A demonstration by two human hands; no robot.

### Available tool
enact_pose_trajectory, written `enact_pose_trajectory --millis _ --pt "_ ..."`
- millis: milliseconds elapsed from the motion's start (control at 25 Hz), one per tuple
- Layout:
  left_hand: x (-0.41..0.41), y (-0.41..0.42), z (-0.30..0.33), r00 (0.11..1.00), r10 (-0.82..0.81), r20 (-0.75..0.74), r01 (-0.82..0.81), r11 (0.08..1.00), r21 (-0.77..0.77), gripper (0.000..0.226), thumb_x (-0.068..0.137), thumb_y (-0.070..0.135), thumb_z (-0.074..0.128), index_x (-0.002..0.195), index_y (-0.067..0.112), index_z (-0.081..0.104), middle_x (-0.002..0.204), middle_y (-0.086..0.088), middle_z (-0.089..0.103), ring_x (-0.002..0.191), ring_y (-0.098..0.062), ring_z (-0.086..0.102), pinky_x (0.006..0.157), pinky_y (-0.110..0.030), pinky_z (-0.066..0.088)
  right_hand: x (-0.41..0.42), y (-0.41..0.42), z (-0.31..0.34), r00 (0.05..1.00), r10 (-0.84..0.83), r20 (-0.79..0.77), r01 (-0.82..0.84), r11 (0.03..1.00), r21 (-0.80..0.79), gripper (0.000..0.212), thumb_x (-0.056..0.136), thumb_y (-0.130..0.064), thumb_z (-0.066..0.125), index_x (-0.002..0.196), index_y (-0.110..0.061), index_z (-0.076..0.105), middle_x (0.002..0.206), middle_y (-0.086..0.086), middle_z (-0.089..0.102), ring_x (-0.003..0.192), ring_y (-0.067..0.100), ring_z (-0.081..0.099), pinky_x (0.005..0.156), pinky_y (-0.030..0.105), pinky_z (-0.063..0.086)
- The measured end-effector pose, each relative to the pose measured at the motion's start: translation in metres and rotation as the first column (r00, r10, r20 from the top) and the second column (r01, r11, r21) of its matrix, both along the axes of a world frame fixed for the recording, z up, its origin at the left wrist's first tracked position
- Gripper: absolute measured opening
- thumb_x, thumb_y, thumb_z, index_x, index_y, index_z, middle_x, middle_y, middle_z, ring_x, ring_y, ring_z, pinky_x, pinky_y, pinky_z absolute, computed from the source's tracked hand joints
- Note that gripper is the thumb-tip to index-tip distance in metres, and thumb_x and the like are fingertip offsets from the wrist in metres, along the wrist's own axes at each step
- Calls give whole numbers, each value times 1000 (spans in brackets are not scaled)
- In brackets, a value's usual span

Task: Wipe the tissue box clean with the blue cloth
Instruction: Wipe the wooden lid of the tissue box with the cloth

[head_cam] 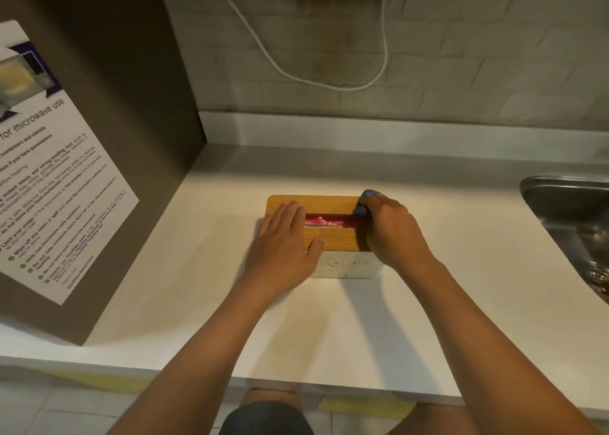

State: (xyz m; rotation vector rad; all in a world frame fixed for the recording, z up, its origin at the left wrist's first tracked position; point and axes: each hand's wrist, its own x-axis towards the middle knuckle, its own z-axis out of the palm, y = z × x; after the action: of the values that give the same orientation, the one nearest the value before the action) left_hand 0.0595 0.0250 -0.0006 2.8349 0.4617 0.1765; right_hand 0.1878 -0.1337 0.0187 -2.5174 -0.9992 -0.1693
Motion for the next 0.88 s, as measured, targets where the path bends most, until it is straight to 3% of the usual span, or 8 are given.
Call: enact_pose_trajectory --millis 160,280,400,520,720,880 --pt "1 2 -3 1000 -4 -2 4 1000 -14 73 105 55 29 162 12 14 171 -3 9 157 -19 3 127 -36 3 4 -19 0 999 -45 -28 47 998 50 15 90 -9 51 98 -20 59 94 -2 60 74 19 52 61 26 38" --pt "2 3 -3 1000 -3 -7 3 1000 -21 73 105 55 29 162 13 13 171 -2 8 157 -18 2 126 -36 2 8 11 -1 990 -139 -23 139 990 26 19 88 -8 55 102 -17 64 105 6 62 89 28 60 66 29 42" --pt "1 1 -4 1000 15 -7 -15 1000 -10 73 105 55 29 163 14 12 171 -1 7 157 -17 2 125 -33 0 -6 22 -4 998 -61 -13 62 997 41 16 90 -6 58 100 -16 66 103 5 62 88 24 63 71 32 52" --pt "1 4 -5 1000 -1 -7 1 1000 -15 74 105 56 28 163 14 12 171 0 6 157 -17 1 125 -34 0 -3 -5 -6 998 -57 -22 59 994 93 14 90 -10 52 90 -23 55 96 -1 62 74 16 57 59 26 45" --pt "2 3 -2 1000 -6 -27 5 999 -33 74 105 57 29 163 14 12 171 -1 6 157 -17 0 125 -35 1 -2 19 1 989 -148 3 148 989 -20 24 90 -4 54 108 -15 66 111 7 60 93 24 61 72 34 51" --pt "3 4 -2 1000 2 -29 -3 999 -36 74 105 56 32 163 14 13 171 -1 7 157 -17 1 125 -34 2 -13 16 0 998 -59 -29 59 998 2 17 92 -9 55 104 -17 64 106 3 63 87 19 63 70 29 52"
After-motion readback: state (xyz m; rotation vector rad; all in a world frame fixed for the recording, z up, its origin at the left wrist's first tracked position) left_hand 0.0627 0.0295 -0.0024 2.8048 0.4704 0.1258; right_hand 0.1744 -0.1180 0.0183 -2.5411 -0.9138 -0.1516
